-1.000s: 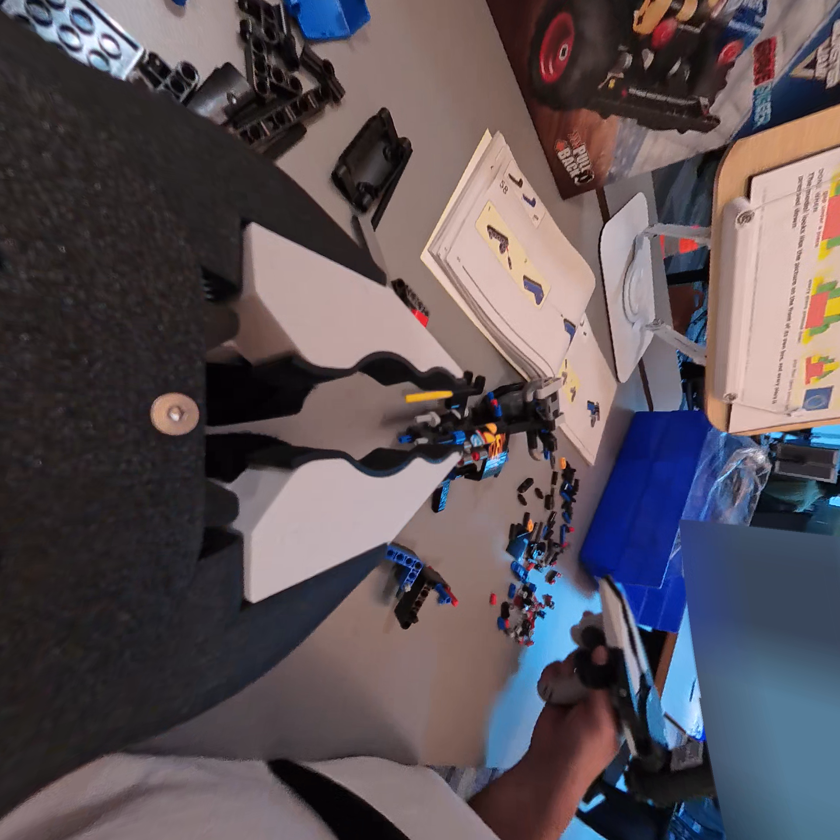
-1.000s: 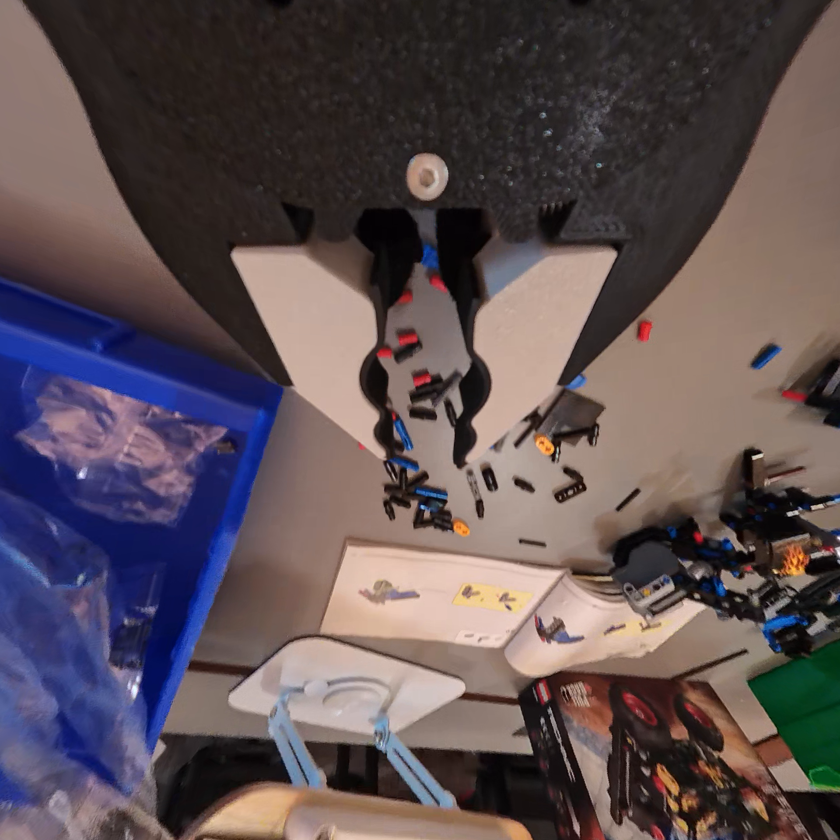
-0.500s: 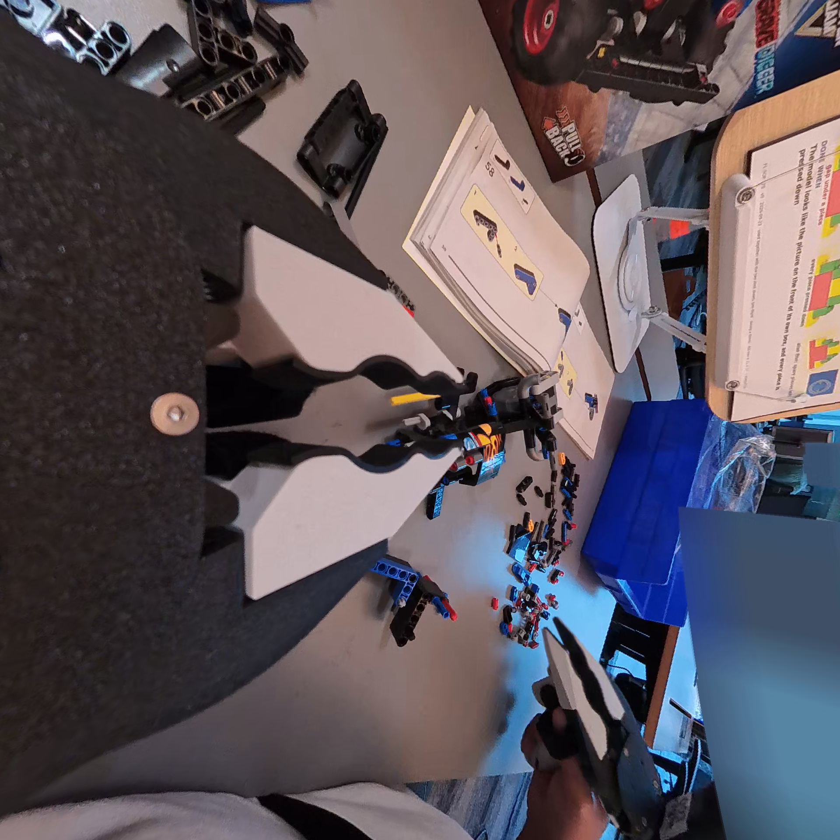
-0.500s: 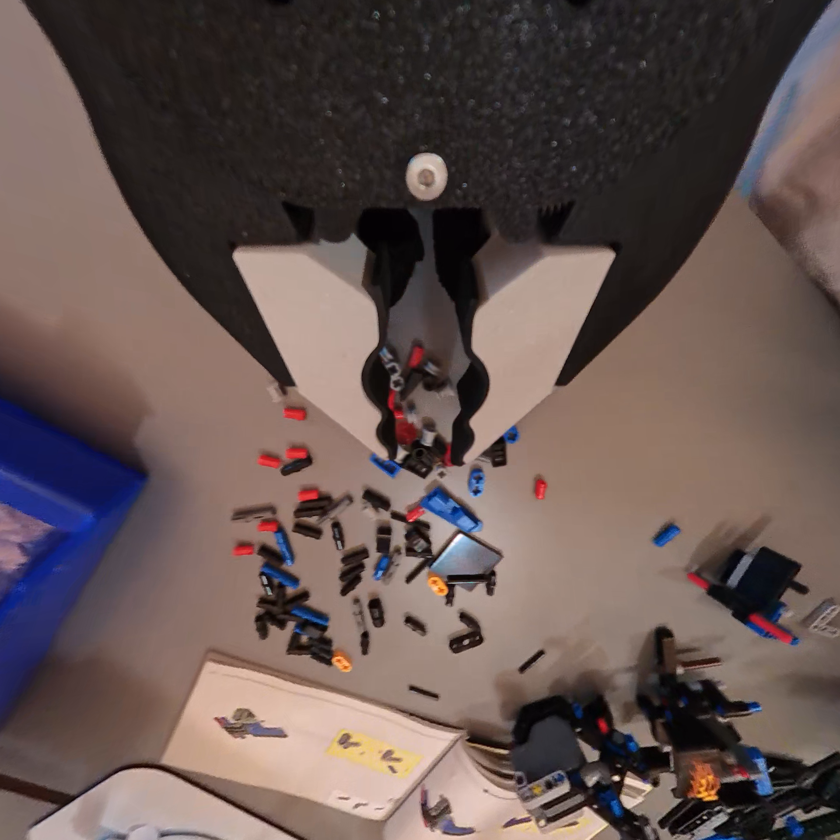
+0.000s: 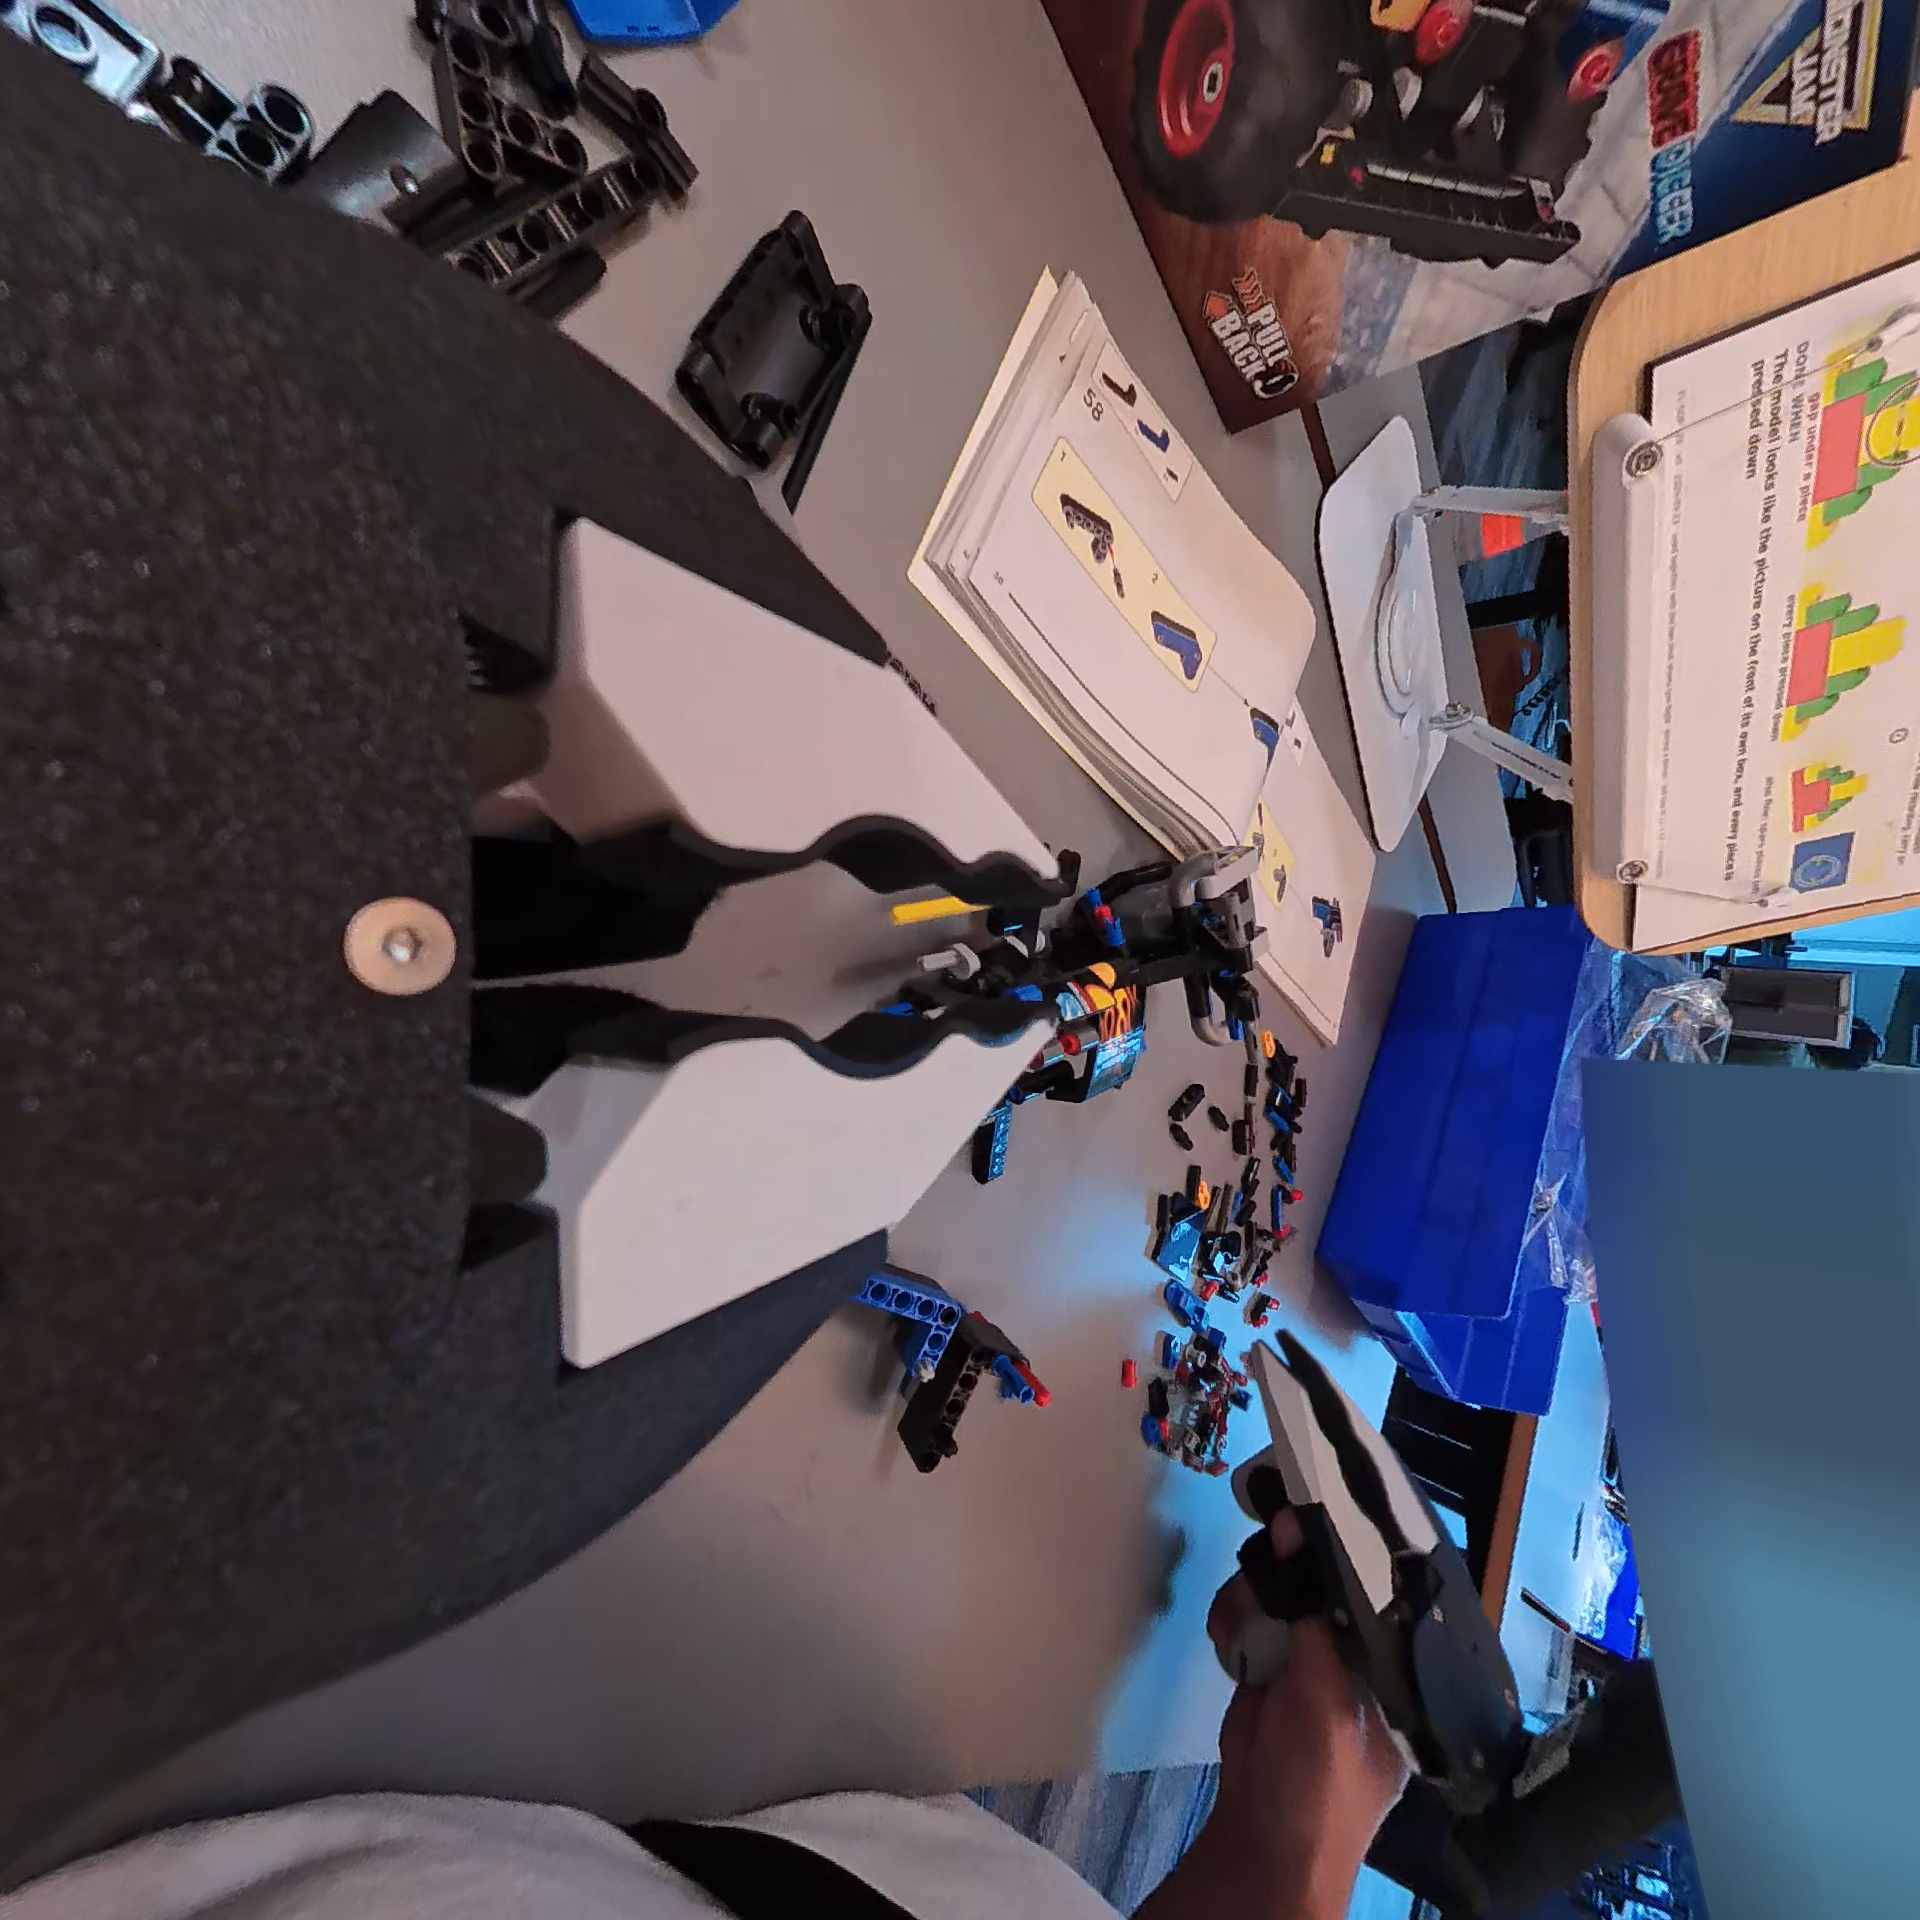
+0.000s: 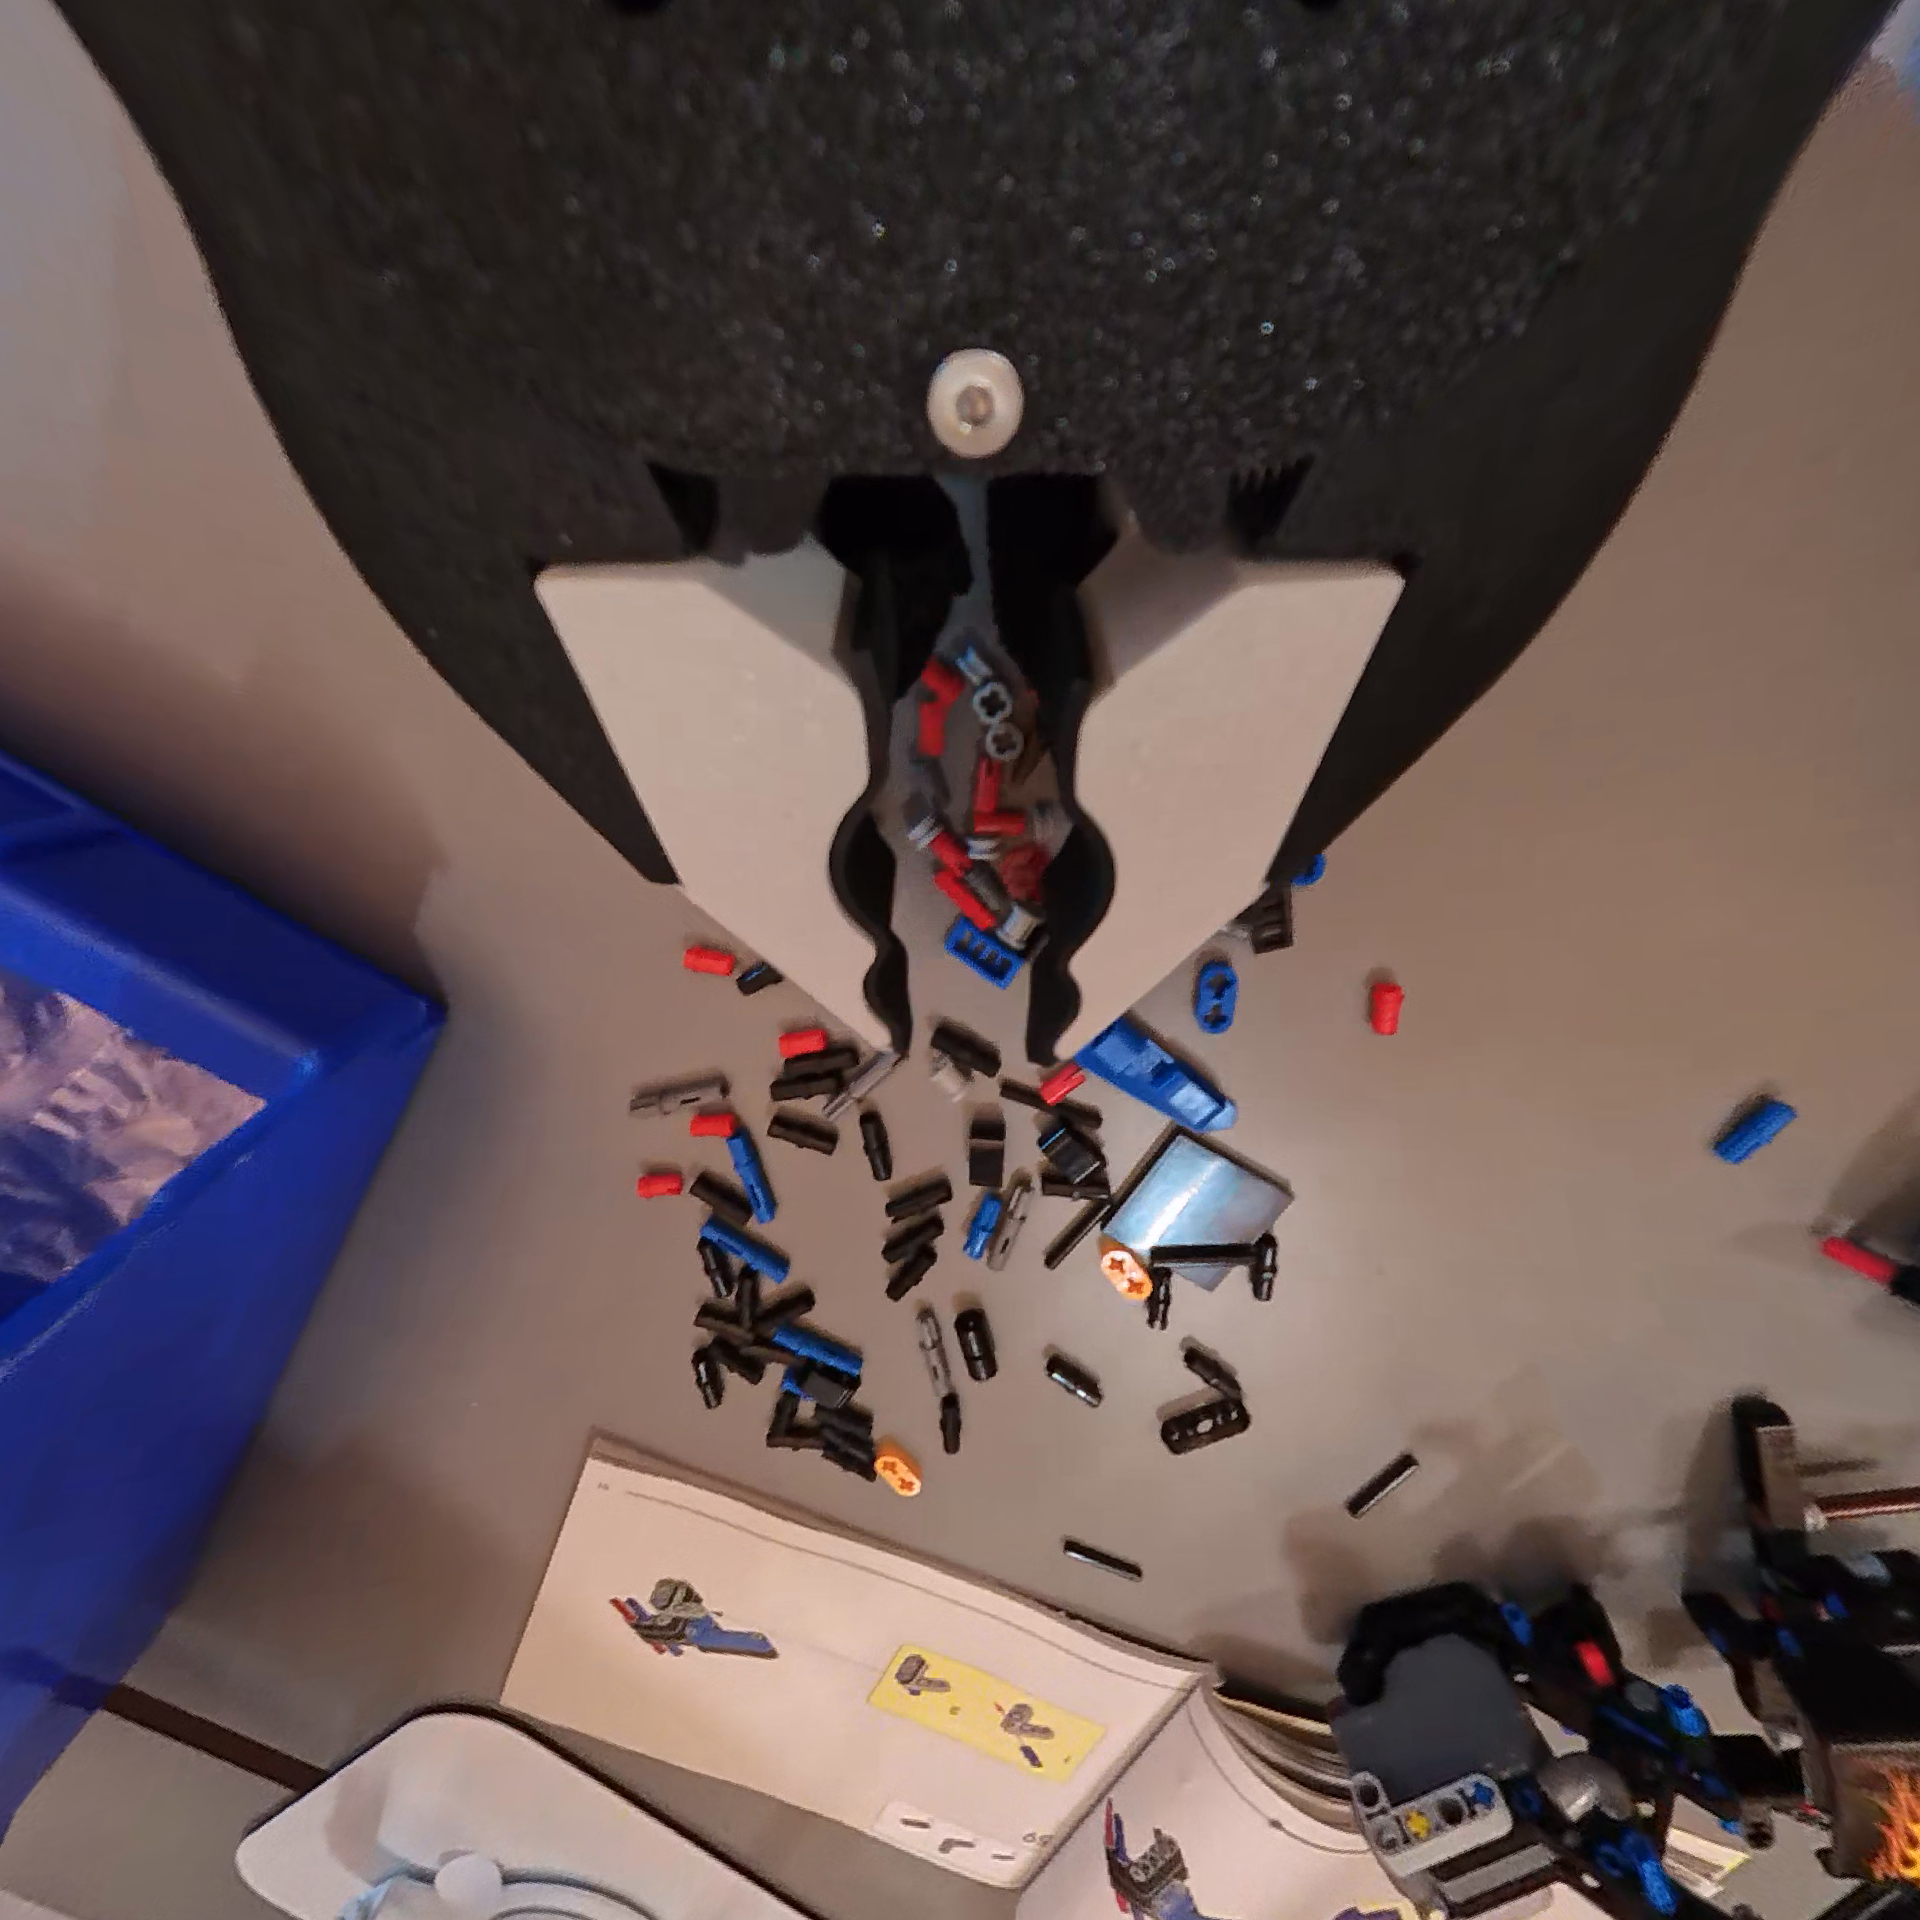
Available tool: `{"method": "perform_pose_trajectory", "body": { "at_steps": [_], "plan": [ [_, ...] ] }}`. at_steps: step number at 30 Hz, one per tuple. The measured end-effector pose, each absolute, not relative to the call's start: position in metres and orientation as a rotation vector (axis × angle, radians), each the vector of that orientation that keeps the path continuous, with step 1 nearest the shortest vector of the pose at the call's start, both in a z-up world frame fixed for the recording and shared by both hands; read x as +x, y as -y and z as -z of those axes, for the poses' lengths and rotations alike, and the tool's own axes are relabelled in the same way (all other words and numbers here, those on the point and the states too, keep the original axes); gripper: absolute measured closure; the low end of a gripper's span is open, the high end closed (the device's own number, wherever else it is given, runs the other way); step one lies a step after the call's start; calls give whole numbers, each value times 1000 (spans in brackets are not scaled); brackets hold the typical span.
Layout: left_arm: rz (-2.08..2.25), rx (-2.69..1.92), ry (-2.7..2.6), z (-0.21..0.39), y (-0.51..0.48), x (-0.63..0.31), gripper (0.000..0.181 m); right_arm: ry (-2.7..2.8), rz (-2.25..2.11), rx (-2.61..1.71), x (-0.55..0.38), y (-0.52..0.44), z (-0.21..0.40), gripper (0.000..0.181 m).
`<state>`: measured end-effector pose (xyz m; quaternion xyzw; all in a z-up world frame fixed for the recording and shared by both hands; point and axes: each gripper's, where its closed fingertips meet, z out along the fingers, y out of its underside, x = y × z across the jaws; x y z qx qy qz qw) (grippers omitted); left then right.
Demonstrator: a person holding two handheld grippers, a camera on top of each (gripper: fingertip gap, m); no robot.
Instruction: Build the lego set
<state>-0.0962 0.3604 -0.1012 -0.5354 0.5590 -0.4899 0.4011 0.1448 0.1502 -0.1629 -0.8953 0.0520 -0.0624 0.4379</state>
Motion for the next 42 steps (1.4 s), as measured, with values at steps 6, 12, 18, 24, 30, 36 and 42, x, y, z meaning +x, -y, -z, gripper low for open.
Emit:
{"method": "perform_pose_trajectory", "body": {
  "at_steps": [6, 12, 18, 24, 30, 36, 42],
  "plan": [
    [1241, -1378, -1435, 105, -360, -95, 165, -168, 176, -2212, 159, -164, 161, 160],
    [1222, -1387, -1464, 110, -358, -93, 165, -171, 160, -2183, 170, -183, 153, 159],
    [1201, -1390, -1485, 113, -356, -92, 165, -118, 201, -2178, 174, -196, 148, 159],
    [1233, -1408, -1462, 111, -359, -92, 165, -131, 219, -2180, 180, -198, 151, 159],
    [1227, -1415, -1476, 113, -358, -91, 165, -255, 296, -2171, 202, -151, 138, 158],
    [1168, -1404, -1526, 119, -354, -89, 165, -359, 225, -2124, 189, -124, 140, 156],
    [1136, -1398, -1537, 121, -352, -90, 165, -65, 29, -2228, 102, -213, 139, 149]
  ]
}}
